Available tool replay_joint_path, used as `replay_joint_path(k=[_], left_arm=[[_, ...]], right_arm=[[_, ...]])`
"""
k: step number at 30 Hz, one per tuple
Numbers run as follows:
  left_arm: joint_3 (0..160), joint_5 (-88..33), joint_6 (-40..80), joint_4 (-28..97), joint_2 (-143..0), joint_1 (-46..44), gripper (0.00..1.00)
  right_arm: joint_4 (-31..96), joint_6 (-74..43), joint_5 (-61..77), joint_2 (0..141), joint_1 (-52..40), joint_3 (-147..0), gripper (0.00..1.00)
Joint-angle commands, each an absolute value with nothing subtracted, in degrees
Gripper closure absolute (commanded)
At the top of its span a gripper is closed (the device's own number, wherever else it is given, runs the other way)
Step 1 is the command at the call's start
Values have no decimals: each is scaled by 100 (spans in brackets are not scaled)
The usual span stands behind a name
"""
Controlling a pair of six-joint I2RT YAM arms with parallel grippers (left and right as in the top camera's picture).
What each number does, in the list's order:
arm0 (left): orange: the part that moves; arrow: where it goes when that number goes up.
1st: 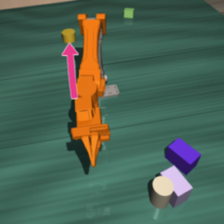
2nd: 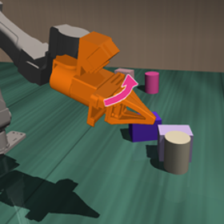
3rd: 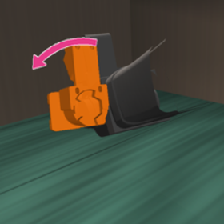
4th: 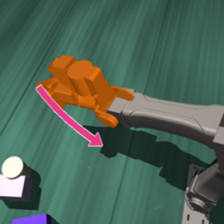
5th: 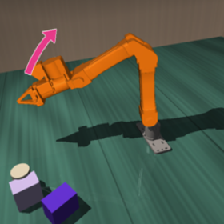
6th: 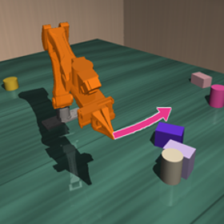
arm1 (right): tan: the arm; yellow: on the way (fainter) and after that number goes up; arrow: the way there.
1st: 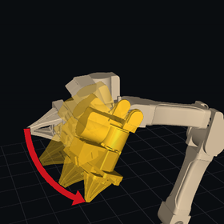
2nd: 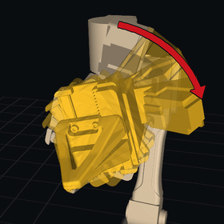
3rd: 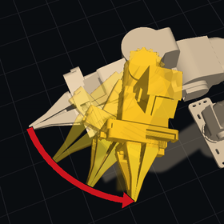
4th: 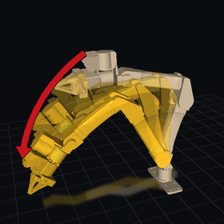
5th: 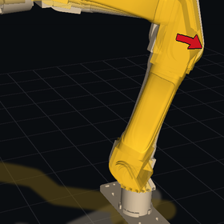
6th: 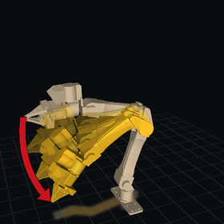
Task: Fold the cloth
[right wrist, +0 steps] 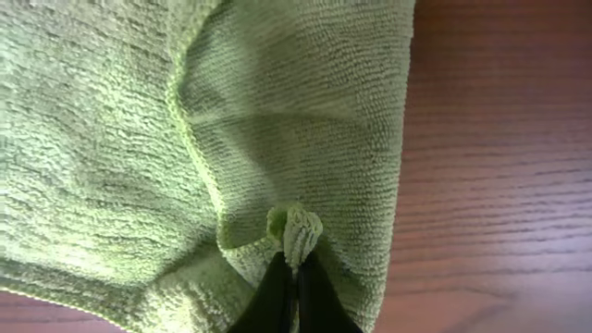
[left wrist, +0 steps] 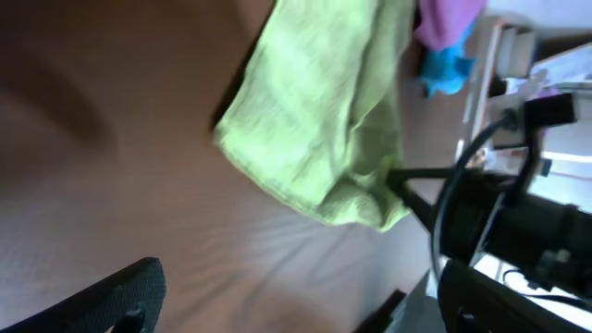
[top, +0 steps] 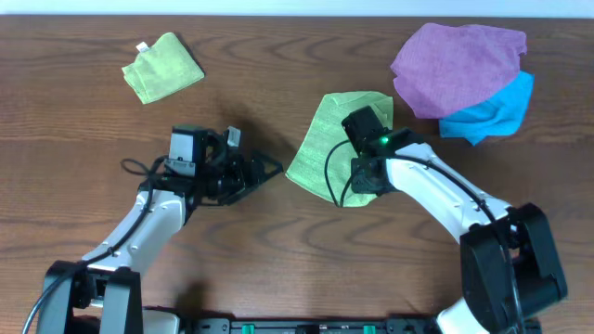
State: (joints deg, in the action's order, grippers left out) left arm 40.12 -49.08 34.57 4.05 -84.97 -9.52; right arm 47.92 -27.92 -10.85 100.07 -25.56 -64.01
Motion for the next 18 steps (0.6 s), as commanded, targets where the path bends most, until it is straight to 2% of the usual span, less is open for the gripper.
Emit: replay_joint_path(k=[1, 7, 18], left_arm=[[4132, -4674, 3542, 207, -8543, -1039, 5], [4132, -4303, 3795, -38, -8849, -1258, 5], [4132, -4311, 4250, -851, -9544, -1323, 5]], right_arm=[[4729, -2891, -998, 9920, -2482, -6392, 99], [4692, -2891, -956, 9920, -2482, -6392, 99], [4694, -2888, -937, 9920, -2482, -6392, 99]])
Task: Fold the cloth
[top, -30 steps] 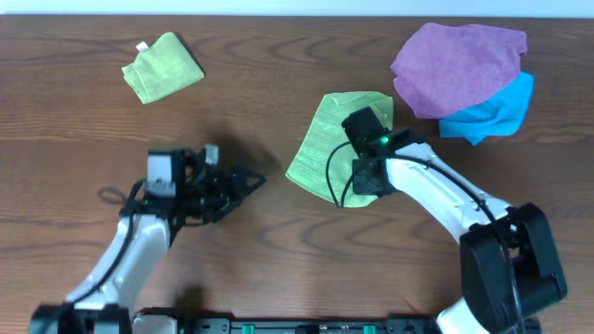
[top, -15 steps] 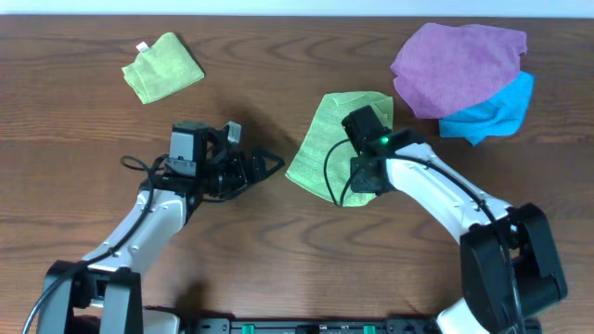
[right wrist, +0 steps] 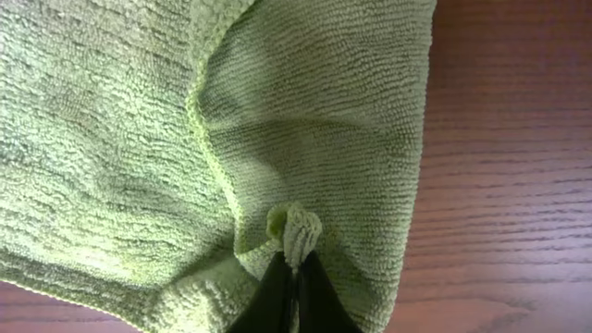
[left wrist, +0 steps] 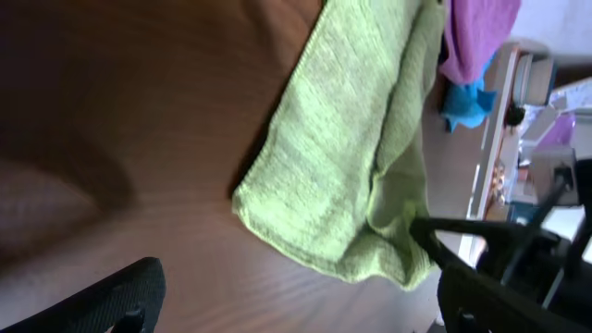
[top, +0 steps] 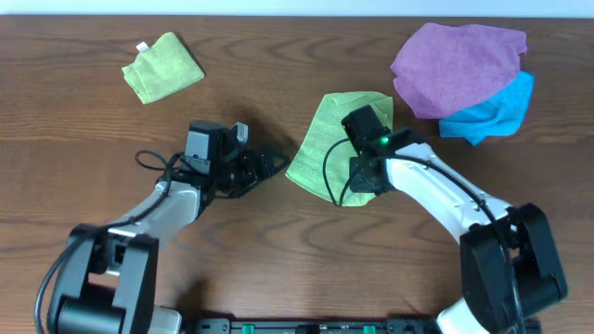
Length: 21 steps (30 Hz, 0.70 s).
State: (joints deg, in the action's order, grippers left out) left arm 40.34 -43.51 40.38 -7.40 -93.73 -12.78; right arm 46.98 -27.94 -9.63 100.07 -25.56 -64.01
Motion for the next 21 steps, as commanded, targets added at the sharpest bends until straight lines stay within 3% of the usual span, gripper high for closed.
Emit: replay_joint_path(k=[1, 21], left_arm=[[4132, -4311, 4276, -915, -9594, -1341, 5], [4139, -4180, 4915, -2023, -10488, -1874, 5]], right_arm=[[4692, -2888, -937, 9920, -2482, -6392, 99], [4694, -2888, -869, 9920, -2482, -6392, 99]])
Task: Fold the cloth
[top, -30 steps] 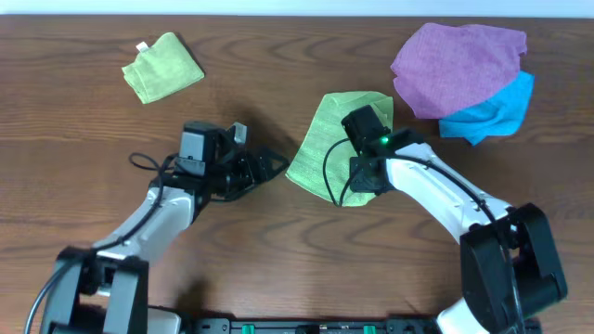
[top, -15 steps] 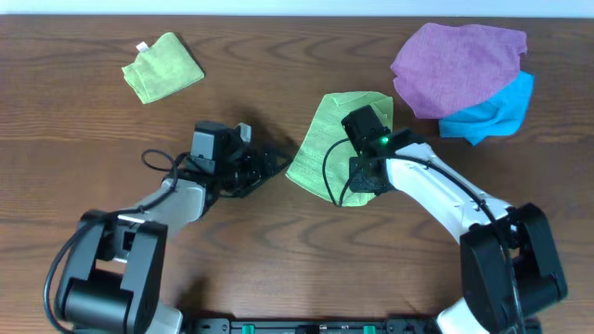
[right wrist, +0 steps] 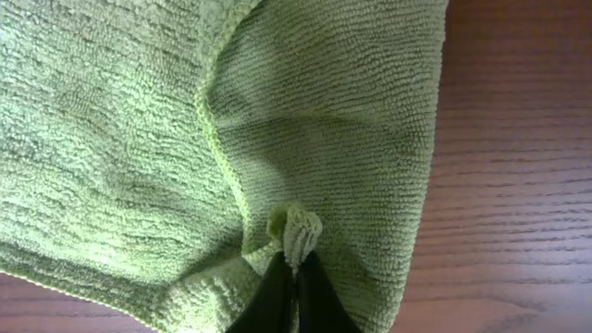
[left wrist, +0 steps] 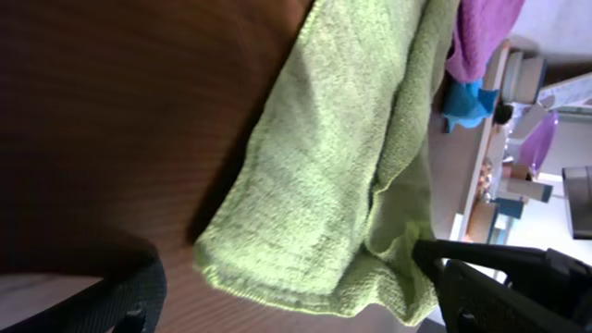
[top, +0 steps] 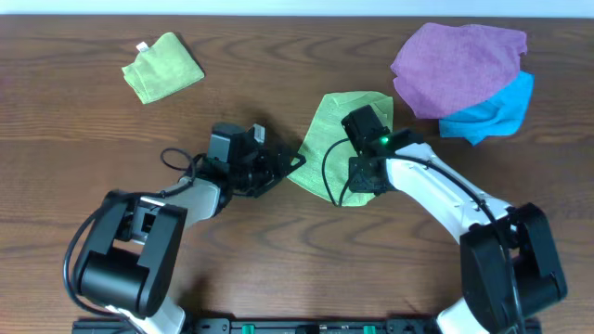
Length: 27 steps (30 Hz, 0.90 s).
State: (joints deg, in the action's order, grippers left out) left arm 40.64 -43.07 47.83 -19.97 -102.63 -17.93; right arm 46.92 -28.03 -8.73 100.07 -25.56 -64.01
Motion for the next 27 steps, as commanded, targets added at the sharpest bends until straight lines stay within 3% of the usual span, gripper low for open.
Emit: replay_joint_path(k=[1, 10, 14, 18, 20, 25, 27], left_arm=[[4139, -4156, 4941, -2097, -10538, -1914, 5], [4139, -3918, 5144, -2414, -10785, -2180, 0], [4139, -3820, 5142, -2414, -10801, -2222, 18], [4139, -3706, 5122, -2408, -10801, -2222, 42], [4139, -3664, 5120, -2408, -10812, -2233, 48], [4139, -3664, 4873, -2418, -10836, -2239, 94], [4143, -3691, 4770, -2436, -10836, -2187, 94]], right_arm=[[4694, -2888, -869, 9920, -2482, -6392, 99], [4698, -2888, -869, 9920, -2482, -6392, 99], [4698, -2888, -854, 9920, -2482, -6392, 99], [4694, -2891, -849, 9920, -2482, -6394, 99], [4692, -2891, -847, 9920, -2482, -6394, 99], [4692, -2893, -788, 9920, -2482, -6394, 99], [4692, -2926, -786, 9920, -2482, -6394, 99]])
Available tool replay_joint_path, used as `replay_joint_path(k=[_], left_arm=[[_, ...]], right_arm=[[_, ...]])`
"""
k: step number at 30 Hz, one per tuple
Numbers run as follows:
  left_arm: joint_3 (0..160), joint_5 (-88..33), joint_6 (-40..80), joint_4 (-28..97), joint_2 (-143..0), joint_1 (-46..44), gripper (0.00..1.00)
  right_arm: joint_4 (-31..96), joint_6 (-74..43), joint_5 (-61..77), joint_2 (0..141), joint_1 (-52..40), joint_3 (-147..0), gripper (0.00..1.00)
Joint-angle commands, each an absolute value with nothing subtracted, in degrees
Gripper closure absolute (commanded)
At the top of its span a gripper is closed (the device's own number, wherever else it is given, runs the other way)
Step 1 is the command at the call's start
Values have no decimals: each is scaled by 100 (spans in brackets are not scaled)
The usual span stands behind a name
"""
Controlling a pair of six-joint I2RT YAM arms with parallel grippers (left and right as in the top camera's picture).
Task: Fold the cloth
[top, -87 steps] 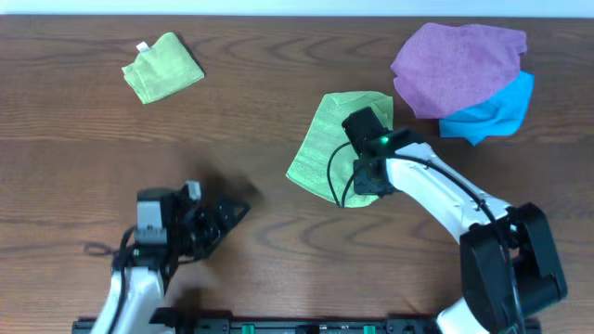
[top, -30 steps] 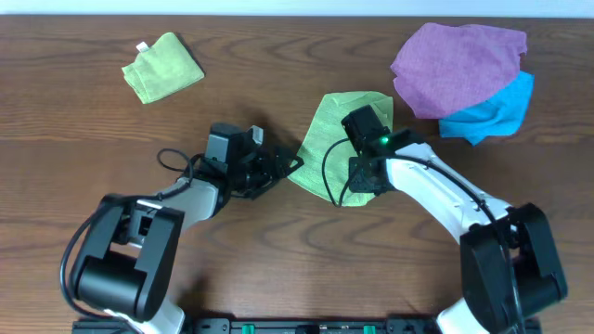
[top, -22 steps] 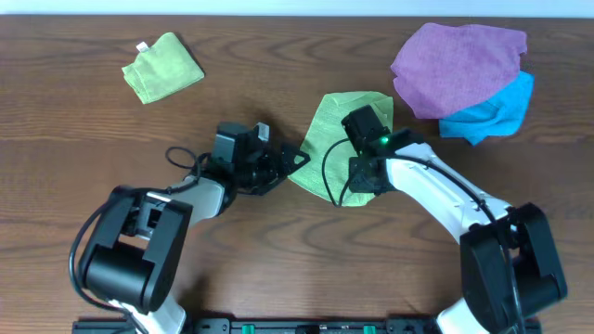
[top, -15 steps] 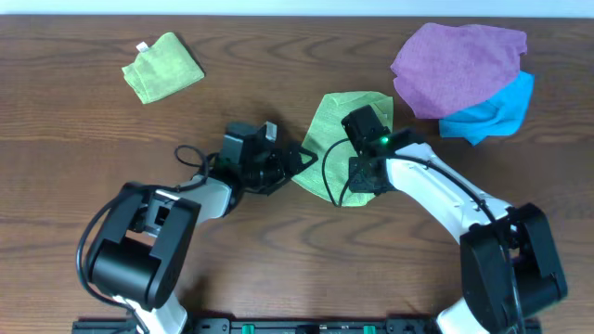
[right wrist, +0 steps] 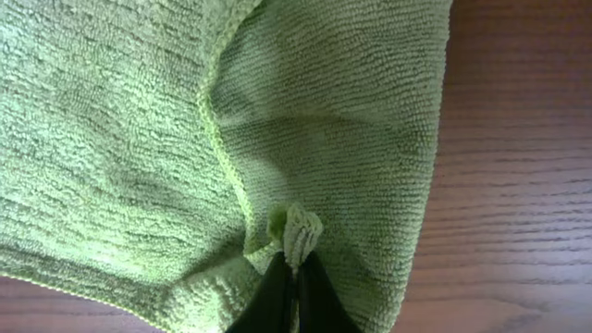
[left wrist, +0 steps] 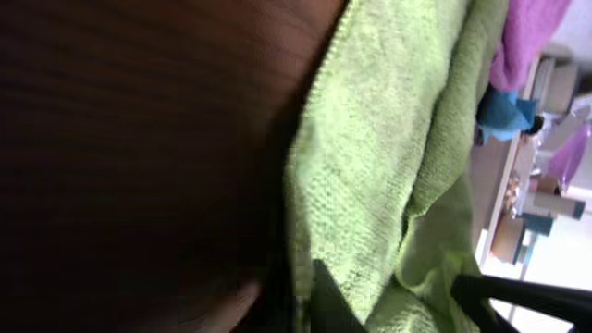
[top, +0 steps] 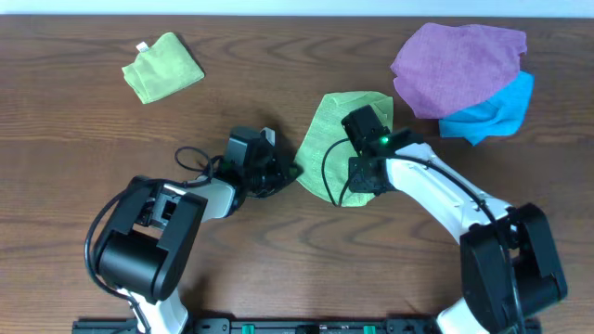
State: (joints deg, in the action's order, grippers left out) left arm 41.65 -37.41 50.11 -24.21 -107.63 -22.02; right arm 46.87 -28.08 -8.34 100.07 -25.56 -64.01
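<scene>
A light green cloth [top: 336,130] lies partly folded at the table's middle, its textured weave filling the right wrist view [right wrist: 120,139]. My right gripper [right wrist: 294,264] is shut on a bunched pinch of the cloth near its lower right corner [top: 360,190]. My left gripper [top: 290,173] is at the cloth's lower left edge. In the left wrist view its dark fingers [left wrist: 335,301] stand close together with a thin strip of the cloth's edge [left wrist: 370,166] between them, so the left gripper [left wrist: 303,277] is shut on that edge.
A small folded green cloth [top: 162,67] lies at the far left. A purple cloth [top: 459,56] sits on a blue cloth [top: 501,109] at the far right. The wooden table [top: 74,139] shows bare wood around them.
My left gripper has moved right from just short of the cloth to its lower left edge, and its wide-open fingers have shut on that edge. The right gripper keeps its pinch.
My left gripper stood open well left of the cloth while the right held a pinch near the lower right corner. At each later moment the open left gripper was closer to the cloth. Now it is shut on the left edge, the right unchanged.
</scene>
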Motion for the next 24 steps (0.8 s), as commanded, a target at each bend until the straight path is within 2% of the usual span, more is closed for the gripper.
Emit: replay_joint_path(k=[1, 13, 20, 21, 23, 24], left_arm=[[4147, -3710, 4722, -2449, -10831, -2139, 94], [4410, -5100, 3983, -2248, -10512, -996, 94], [4410, -5098, 3151, -685, -9673, -711, 94], [4410, -5092, 3074, -432, -9553, -711, 94], [4410, -5048, 2934, 8, -9345, -711, 94], [4410, -5041, 2867, 211, -9247, -711, 94]], right_arm=[[4689, -2934, -784, 9920, -2482, -6394, 99], [4250, -2934, -561, 9896, -2482, -6396, 99], [4416, -2987, -620, 9741, -2482, -6396, 99], [4469, -3011, -620, 9710, -2482, -6396, 98], [4595, -3022, -622, 9647, -2482, -6396, 86], [4670, -3022, -648, 9607, -2482, -6396, 84]])
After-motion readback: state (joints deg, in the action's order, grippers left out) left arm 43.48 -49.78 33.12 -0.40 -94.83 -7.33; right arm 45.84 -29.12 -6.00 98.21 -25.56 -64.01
